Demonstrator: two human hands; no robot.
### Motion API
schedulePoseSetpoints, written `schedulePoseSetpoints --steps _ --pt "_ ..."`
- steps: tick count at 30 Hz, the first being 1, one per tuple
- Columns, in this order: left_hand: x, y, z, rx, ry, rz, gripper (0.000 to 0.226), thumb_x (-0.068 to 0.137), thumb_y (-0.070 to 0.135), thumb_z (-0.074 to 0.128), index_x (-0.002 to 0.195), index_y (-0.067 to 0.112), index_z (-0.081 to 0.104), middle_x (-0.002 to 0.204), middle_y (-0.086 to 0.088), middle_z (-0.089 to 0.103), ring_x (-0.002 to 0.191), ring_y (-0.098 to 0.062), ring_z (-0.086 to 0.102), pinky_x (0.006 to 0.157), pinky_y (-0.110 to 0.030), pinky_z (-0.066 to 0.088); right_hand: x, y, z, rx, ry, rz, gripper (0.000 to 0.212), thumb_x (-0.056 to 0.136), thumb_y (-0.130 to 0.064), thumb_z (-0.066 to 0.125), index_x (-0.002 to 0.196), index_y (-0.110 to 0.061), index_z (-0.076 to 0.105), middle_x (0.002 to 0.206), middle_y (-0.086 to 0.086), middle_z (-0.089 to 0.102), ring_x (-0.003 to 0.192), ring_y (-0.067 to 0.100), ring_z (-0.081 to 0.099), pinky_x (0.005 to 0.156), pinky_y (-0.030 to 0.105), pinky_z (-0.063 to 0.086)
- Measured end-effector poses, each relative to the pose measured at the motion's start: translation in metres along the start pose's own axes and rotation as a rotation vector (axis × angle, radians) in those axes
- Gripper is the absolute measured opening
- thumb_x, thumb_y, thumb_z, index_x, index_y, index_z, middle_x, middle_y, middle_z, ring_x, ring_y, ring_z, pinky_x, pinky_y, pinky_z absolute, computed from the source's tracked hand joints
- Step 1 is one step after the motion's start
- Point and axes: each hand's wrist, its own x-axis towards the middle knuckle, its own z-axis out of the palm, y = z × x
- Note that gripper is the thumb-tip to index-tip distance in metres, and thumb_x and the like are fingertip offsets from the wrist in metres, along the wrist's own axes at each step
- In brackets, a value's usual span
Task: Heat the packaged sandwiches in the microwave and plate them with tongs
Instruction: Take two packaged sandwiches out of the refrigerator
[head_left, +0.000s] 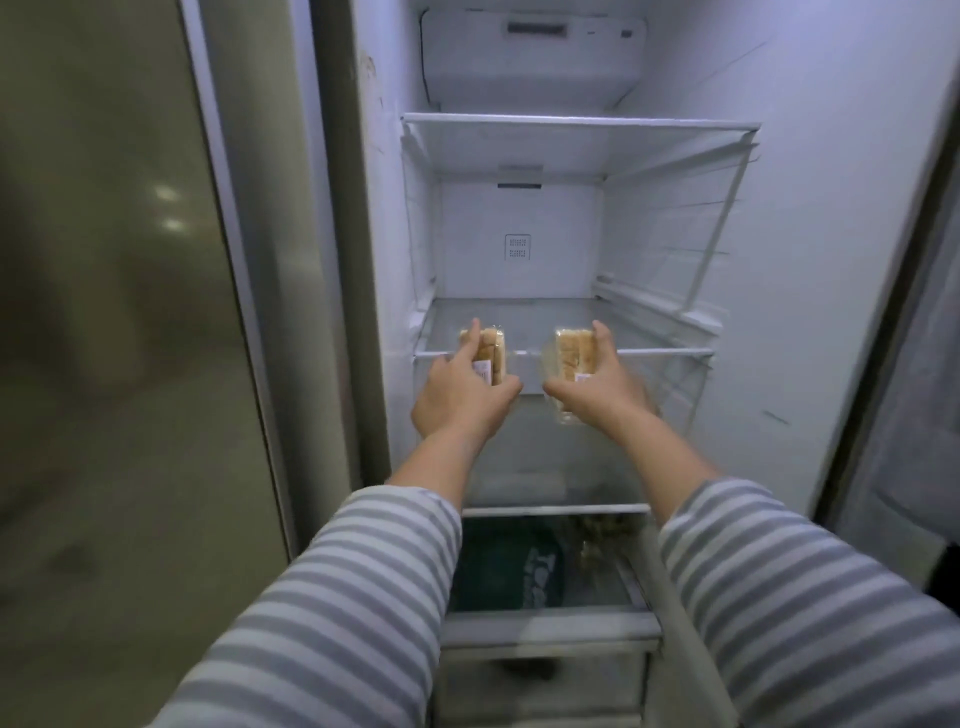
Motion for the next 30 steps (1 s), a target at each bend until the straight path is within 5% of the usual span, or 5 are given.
schedulePoseSetpoints --steps 12,16,30 --pt "-0.201 -0.058 -0.056 0.07 -0.113 -0.096 0.078 0.081 0.05 0.06 0.147 0.051 0.017 0.13 -0.001 0.047 0.109 -0.022 0.054 0.076 -0.031 0.042 -0.201 0.031 0.014 -0.006 -0.097 0.037 0.098 0.08 -0.047 0.067 0.148 -0.046 -0.003 0.143 0.007 0.045 0.124 0.033 0.048 0.098 0.048 0.039" --pt "-0.242 -0.078 -0.072 0.1 -0.095 -0.166 0.078 0.08 0.052 0.06 0.145 0.053 0.018 0.131 -0.003 0.048 0.111 -0.024 0.055 0.086 -0.034 0.047 -0.241 0.034 0.024 -0.058 -0.182 0.02 0.095 0.081 -0.051 0.064 0.148 -0.047 -0.003 0.136 0.005 0.052 0.116 0.031 0.053 0.087 0.04 0.04" --pt "-0.379 -0.174 -0.175 0.217 0.235 -0.534 0.072 0.082 0.052 0.055 0.144 0.054 0.018 0.13 0.002 0.049 0.113 -0.023 0.055 0.081 -0.031 0.04 -0.367 -0.009 0.113 -0.092 -0.549 -0.171 0.097 0.073 -0.066 0.058 0.139 -0.059 -0.012 0.132 0.002 0.055 0.112 0.031 0.057 0.084 0.039 0.045"
